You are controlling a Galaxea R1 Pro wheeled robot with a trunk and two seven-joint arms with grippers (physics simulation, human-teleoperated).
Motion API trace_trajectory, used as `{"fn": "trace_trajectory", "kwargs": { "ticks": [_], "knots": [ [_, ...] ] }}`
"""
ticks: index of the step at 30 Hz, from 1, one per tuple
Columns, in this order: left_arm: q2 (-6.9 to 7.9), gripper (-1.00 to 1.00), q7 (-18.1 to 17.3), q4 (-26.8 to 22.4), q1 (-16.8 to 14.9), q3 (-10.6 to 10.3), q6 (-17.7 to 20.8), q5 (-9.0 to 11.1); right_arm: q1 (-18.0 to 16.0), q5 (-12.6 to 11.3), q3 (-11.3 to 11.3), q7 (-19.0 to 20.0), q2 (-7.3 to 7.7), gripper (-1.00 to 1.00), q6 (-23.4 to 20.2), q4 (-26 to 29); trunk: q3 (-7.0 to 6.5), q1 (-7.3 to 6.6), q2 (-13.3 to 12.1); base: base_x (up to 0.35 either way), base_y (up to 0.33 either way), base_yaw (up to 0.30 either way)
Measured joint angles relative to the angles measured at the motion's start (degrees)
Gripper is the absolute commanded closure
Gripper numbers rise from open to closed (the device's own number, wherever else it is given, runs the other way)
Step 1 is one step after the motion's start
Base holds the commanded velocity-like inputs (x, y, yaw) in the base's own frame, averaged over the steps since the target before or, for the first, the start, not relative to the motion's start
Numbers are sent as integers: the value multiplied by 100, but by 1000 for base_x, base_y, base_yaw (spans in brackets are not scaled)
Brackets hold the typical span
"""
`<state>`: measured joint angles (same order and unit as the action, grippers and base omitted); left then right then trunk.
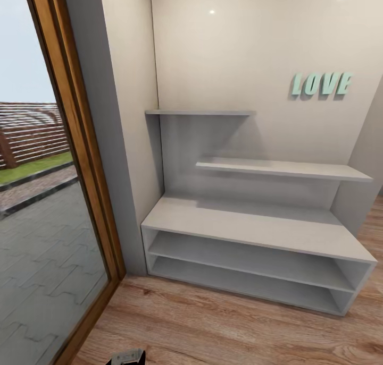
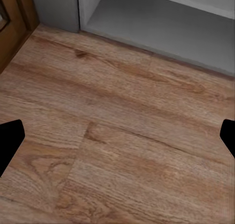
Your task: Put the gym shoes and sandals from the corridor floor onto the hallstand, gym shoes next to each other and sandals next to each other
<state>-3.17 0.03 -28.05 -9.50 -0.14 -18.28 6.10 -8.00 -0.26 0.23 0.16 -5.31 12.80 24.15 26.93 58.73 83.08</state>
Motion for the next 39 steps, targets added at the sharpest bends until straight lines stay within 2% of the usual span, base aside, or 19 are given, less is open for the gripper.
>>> {"fn": "trace_trajectory", "kwargs": {
  "ticks": [11, 22, 31, 39],
  "knots": [
    [-56, -100, 14, 31, -26, -1, -64, 21, 16, -6, 1, -12, 1, -100, 159, -5, 0, 0, 0, 0, 0, 0],
    [-21, -100, 18, -37, -146, 10, -193, 29, -41, 4, -17, -24, -5, -100, 213, 50, 0, 0, 0, 0, 0, 0],
    [-9, -100, 21, -56, -314, 32, -314, 59, -394, 5, -13, -122, -6, -100, 212, 123, 0, 0, 0, 0, 0, 0],
    [-20, -100, 22, -31, -353, 43, -444, 69, -503, 2, -5, -169, 0, -100, 247, 123, 0, 0, 0, 0, 0, 0]
  ]
}}
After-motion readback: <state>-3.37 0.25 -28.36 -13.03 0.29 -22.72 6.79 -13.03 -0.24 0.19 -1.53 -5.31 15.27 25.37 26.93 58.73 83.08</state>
